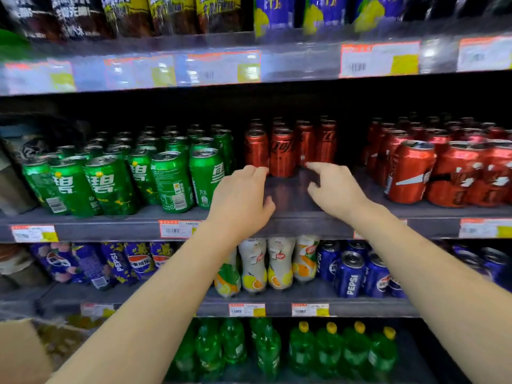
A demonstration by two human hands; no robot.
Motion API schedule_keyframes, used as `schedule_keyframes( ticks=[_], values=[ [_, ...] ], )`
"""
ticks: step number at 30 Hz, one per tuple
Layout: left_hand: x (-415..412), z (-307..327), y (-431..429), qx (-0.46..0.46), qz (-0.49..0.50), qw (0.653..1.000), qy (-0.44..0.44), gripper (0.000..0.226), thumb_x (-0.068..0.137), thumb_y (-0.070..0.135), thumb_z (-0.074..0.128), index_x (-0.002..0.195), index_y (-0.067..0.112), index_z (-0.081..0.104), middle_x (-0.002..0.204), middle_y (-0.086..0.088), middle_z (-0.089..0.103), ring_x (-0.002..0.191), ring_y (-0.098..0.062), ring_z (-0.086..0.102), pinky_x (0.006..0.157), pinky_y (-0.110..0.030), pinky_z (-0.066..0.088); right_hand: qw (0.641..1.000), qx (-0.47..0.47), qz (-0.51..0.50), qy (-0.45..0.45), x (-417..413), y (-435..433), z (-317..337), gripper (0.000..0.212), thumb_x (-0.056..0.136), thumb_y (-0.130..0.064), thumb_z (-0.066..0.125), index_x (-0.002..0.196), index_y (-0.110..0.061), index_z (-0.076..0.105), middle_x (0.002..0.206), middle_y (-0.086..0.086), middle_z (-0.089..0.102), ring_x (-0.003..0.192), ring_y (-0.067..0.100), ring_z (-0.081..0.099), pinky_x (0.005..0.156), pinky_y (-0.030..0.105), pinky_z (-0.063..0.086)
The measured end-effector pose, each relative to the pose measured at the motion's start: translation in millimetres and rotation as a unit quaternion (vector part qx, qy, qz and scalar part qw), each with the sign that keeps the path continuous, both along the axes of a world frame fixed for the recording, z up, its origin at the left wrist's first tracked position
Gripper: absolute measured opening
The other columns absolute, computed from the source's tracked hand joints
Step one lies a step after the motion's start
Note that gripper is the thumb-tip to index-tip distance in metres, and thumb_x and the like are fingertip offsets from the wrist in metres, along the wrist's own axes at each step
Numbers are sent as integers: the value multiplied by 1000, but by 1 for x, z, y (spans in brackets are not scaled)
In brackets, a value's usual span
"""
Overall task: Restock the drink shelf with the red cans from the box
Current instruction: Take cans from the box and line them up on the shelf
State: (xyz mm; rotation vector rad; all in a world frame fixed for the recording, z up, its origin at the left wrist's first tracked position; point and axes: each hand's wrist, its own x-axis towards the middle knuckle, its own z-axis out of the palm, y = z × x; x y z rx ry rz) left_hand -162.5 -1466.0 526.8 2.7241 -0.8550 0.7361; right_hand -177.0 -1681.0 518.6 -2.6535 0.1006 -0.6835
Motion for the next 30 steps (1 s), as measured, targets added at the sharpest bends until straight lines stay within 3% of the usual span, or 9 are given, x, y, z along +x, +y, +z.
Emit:
schedule_keyframes(
  ticks=[6,11,16,19,23,27,30],
  values=[
    [-22,43,25,23,20,997,76,47,89,27,62,132,8,59,129,-12,62,114,-36,61,90,-47,51,993,-19,-5,114,-39,44,40,51,93,-17,54,144,-17,52,146,8,54,132,30,52,106,44,47],
    [-71,114,75,44,6,990,132,47,83,25,67,124,4,63,125,-16,65,114,-39,62,91,-49,51,976,-22,9,215,-96,97,121,57,93,-11,52,150,-13,45,159,8,39,149,24,32,115,44,37],
    [-131,194,127,65,-32,983,168,51,93,32,62,138,8,56,127,-9,63,119,-31,59,97,-44,50,968,-30,9,249,-158,166,210,46,95,-13,54,141,-8,52,146,12,51,138,31,44,107,48,44],
    [-161,221,164,64,-12,984,168,47,93,33,60,134,10,56,126,-8,62,116,-31,60,93,-42,49,965,-37,27,257,-188,207,245,44,93,-14,55,137,-8,54,144,13,54,139,31,45,104,50,46],
    [-203,244,221,60,24,982,177,44,93,34,59,131,11,57,121,-6,63,112,-29,62,90,-42,52,961,-45,53,267,-222,262,263,44,93,-20,59,135,-11,55,139,13,57,127,34,55,98,51,51],
    [-256,252,286,45,74,976,201,43,90,35,61,127,12,59,121,-8,64,112,-31,62,90,-43,53,955,-49,98,277,-259,323,265,42,95,-17,56,137,-14,54,136,10,58,112,30,61,80,38,53],
    [-294,248,337,69,100,968,219,38,90,38,61,120,15,58,115,-7,63,107,-31,62,84,-41,50,946,-60,138,289,-288,367,259,50,99,-21,54,148,-15,45,150,8,49,129,29,53,95,40,51]
  ],
)
